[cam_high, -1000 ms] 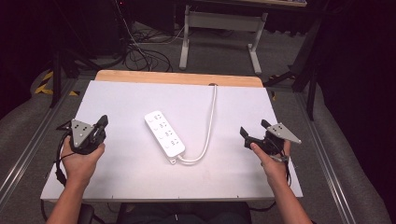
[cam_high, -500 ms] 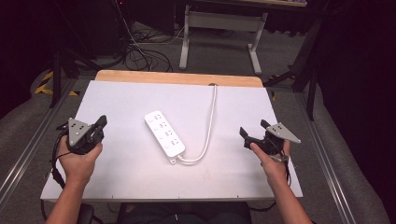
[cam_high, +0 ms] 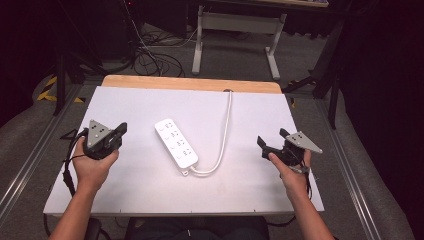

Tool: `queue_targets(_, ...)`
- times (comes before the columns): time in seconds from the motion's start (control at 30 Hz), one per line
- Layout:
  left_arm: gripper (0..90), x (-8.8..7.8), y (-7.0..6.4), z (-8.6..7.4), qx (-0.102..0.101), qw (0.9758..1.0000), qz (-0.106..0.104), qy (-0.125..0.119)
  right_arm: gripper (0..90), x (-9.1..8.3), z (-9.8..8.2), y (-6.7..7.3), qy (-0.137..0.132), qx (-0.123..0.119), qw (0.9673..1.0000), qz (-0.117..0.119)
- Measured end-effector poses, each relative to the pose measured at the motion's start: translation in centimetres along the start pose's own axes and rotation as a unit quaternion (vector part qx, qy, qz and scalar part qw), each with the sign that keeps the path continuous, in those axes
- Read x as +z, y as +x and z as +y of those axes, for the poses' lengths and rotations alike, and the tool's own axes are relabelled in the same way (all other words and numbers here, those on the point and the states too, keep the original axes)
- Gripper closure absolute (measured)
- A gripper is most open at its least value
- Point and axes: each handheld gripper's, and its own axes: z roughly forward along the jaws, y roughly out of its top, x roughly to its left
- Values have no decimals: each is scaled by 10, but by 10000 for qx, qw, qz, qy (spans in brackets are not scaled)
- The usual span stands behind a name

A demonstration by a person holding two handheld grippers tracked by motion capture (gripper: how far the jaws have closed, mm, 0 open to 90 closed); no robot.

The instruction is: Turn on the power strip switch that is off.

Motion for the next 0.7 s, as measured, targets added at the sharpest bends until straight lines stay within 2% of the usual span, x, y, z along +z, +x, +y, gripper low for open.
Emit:
queue_targets(0.17, 900, 4, -5, 4, -32, 9998, -175, 97, 79, 1, 0, 1, 8, -15, 10000, 0)
queue_targets(0.33, 900, 10, -13, 7, 49, 9992, -335, 194, 79, 2, -1, 1, 52, -38, 10000, 6)
queue_targets(0.7, 900, 27, -21, 10, 99, 9982, -452, 390, 80, 1, -1, -1, 57, -10, 10000, -23)
